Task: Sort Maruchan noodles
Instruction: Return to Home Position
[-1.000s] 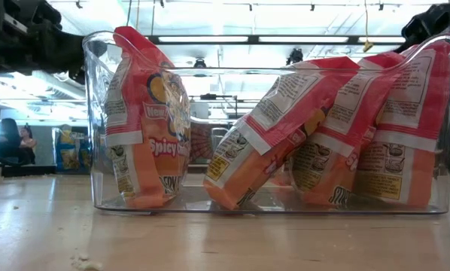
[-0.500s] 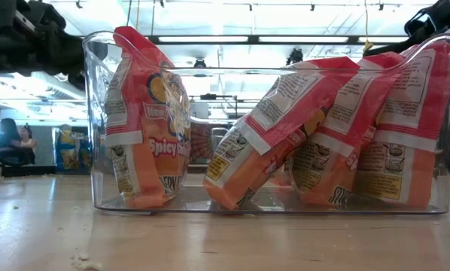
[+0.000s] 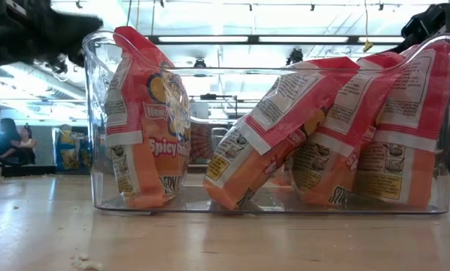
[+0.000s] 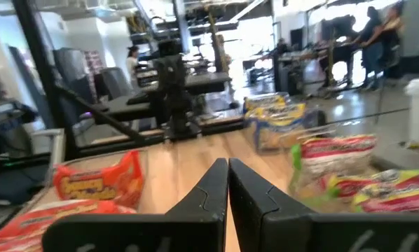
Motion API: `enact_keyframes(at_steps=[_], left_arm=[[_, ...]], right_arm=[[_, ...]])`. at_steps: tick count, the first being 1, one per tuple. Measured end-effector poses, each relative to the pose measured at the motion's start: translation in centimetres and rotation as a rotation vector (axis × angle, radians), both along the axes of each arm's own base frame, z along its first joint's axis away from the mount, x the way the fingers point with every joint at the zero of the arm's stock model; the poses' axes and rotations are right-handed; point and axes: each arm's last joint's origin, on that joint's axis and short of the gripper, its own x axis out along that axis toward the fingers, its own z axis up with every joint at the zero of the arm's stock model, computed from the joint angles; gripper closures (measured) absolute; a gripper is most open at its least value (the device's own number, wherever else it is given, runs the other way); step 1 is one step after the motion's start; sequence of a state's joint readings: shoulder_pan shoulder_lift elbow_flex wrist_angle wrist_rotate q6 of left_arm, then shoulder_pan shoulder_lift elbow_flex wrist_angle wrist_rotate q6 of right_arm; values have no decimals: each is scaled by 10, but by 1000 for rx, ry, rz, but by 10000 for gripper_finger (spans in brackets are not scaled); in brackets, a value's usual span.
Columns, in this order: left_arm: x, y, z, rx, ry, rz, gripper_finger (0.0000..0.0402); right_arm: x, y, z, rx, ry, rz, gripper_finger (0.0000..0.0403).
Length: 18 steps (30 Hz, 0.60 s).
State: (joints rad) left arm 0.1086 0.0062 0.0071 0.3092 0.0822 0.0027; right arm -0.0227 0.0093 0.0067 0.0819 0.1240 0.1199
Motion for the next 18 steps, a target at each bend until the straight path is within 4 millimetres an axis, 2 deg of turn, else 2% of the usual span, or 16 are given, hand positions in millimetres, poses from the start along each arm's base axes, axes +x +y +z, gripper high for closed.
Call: enact_keyframes(at_steps=[3, 8, 11, 14, 18], left_arm=[[-1, 0, 3, 35, -33, 15, 374], [2, -1, -7, 25, 71, -21, 374], [3, -1, -12, -52, 128, -44, 374], [4, -1, -17, -49, 175, -41, 374], [4, -1, -19, -58, 197, -41, 374]], right_arm=[[-1, -1, 4, -11, -36, -39, 384], [0, -1, -1, -18, 14, -33, 384], [1, 2, -6, -8, 64, 58, 384], [2, 5, -8, 8, 84, 170, 384], [3, 6, -9, 20, 96, 181, 384]])
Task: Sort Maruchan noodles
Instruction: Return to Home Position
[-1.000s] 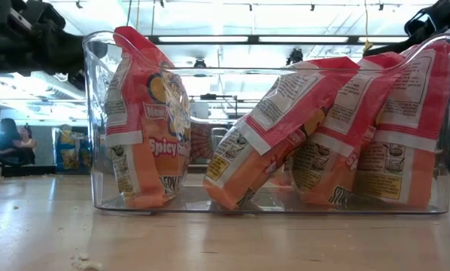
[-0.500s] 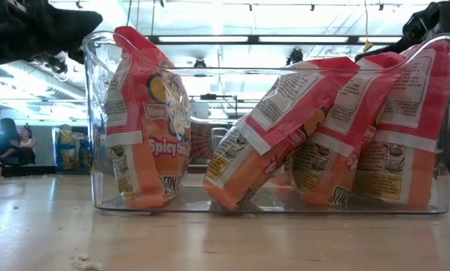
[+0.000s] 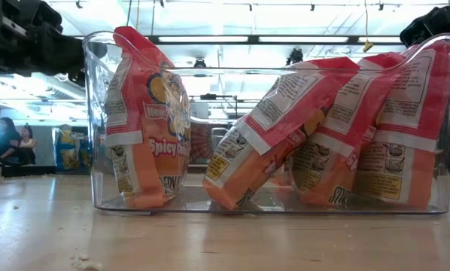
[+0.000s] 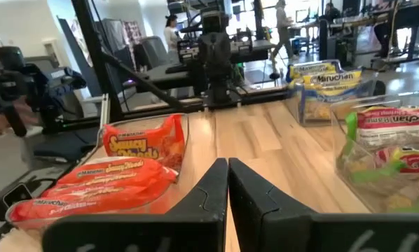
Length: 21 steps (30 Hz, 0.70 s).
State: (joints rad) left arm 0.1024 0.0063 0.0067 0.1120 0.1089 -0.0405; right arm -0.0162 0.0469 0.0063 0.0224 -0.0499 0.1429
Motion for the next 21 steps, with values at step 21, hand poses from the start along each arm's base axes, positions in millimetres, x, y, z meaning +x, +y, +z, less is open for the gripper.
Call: enact_keyframes(at_steps=[21], left_arm=[[-4, 2, 17, -48, -183, 76, 374]], right_arm=[[1, -1, -1, 37, 17, -25, 384]])
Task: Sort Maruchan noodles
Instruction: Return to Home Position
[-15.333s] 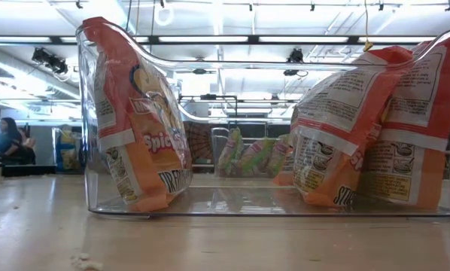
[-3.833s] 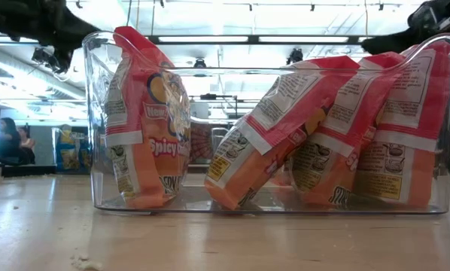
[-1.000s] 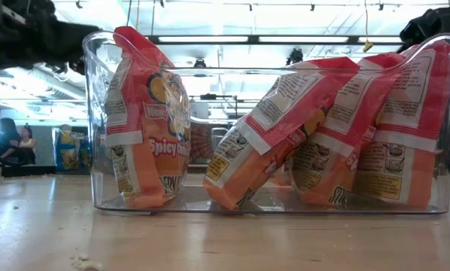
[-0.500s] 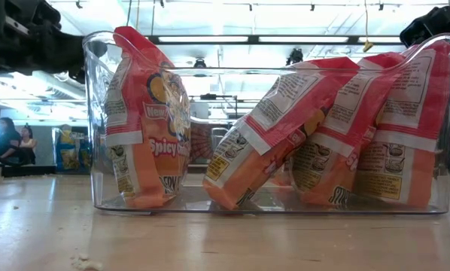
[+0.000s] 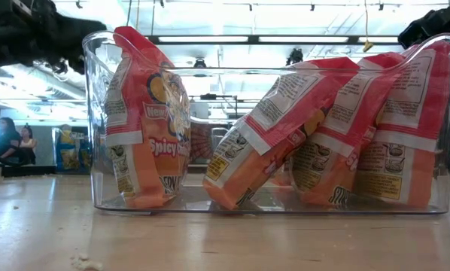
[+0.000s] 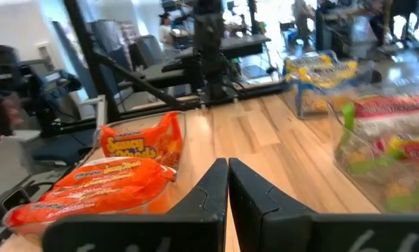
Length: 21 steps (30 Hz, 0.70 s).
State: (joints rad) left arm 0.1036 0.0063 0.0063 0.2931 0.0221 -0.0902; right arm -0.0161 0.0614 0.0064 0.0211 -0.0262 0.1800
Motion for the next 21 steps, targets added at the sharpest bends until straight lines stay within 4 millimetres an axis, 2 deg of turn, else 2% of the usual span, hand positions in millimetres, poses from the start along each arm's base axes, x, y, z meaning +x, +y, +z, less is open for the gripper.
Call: enact_keyframes(at_steps=[6, 21], left_arm=[[-2, 0, 5, -37, -62, 8, 374], [2, 1, -8, -86, 77, -1, 374]], right_arm=[[2, -1, -3, 23, 32, -33, 384], [2, -2, 3, -8, -26, -81, 384]])
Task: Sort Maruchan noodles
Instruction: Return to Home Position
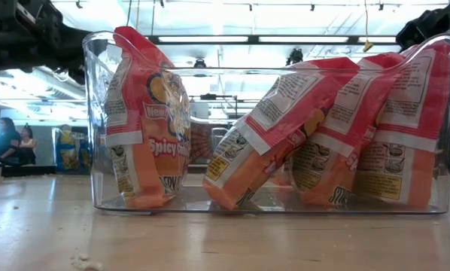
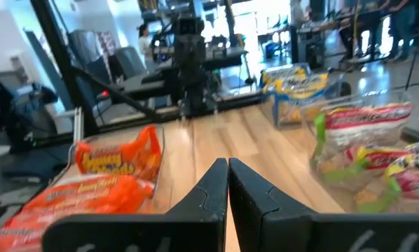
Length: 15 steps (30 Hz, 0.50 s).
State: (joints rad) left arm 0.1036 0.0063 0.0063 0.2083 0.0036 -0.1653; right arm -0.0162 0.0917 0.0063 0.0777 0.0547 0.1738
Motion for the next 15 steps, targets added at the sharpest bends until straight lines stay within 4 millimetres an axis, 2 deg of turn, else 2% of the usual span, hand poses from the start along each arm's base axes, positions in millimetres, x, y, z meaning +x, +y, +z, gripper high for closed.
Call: enact_keyframes(at_steps=[9, 15], left_arm=[[0, 0, -2, 17, 22, 2, 374], [1, -4, -4, 69, 41, -114, 374]], right_arm=[[0, 0, 1, -53, -7, 10, 384], [0, 1, 4, -78, -41, 28, 384]])
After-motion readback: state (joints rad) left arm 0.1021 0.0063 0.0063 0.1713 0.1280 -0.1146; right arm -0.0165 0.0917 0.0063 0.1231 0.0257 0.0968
